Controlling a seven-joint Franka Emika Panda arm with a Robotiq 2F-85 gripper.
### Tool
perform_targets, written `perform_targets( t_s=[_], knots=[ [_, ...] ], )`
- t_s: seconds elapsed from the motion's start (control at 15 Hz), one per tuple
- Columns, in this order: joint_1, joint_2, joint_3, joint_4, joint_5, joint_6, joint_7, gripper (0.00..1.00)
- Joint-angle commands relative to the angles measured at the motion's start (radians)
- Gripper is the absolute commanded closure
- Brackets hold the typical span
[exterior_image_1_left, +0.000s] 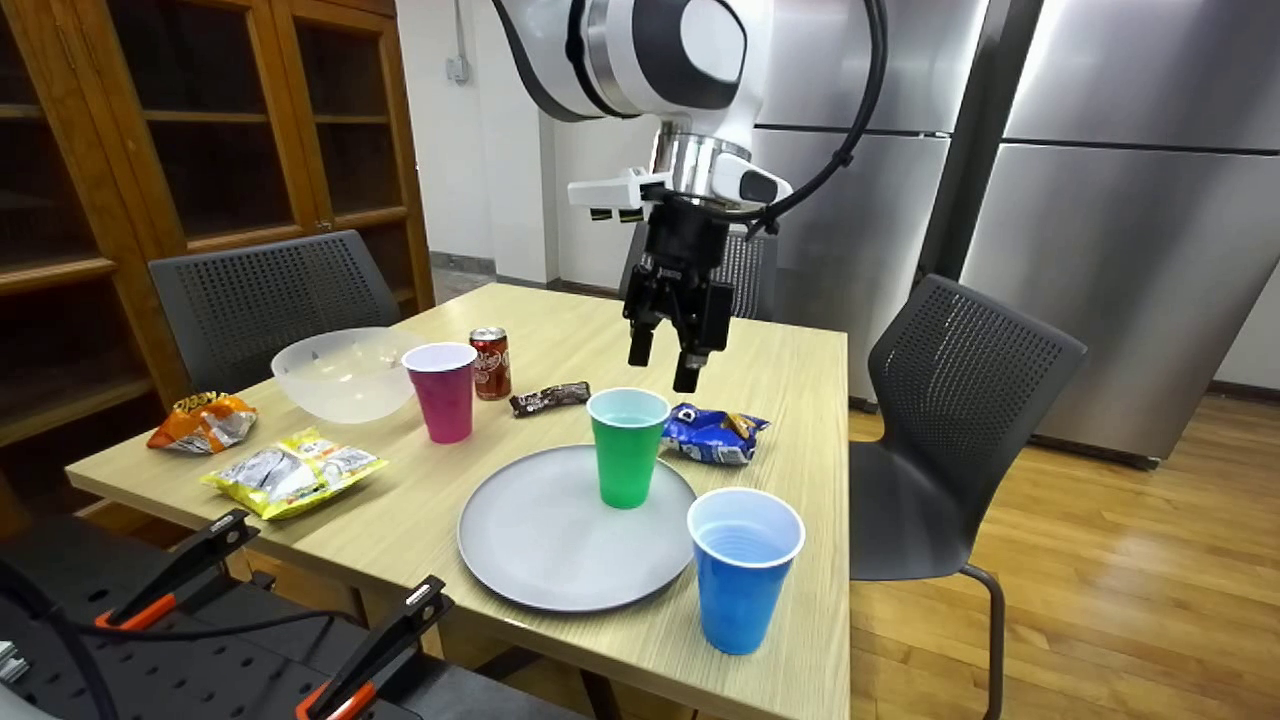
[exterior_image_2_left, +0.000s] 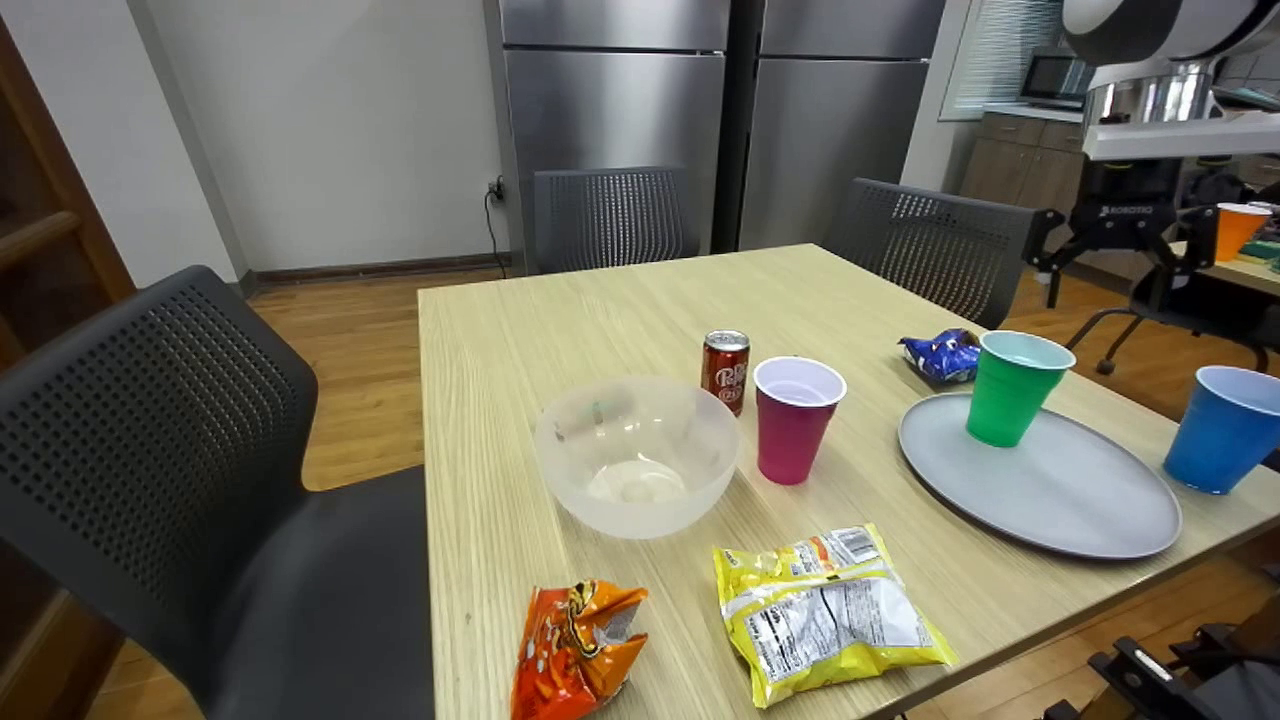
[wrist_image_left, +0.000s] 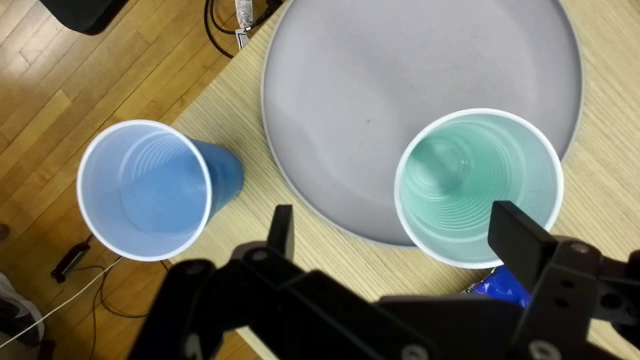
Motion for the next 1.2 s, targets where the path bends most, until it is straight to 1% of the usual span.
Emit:
perform_targets(
  t_s=[0.0, 0.2, 0.4, 0.8, 1.13],
  knots=[
    [-0.028, -0.096, -0.016, -0.088, -0.04, 0.016, -0.013, 0.0],
    [-0.051, -0.126, -0.038, -0.124, -0.055, 0.029, -0.004, 0.0],
    [-0.076, -0.137, -0.053, -0.146, -0.043, 0.041, 0.005, 0.0],
    [-0.109, -0.106, -0.069, -0.152, -0.029, 0.065, 0.017, 0.0],
    [-0.125, -0.112, -0.097, -0.172, -0.053, 0.062, 0.027, 0.0]
  ],
)
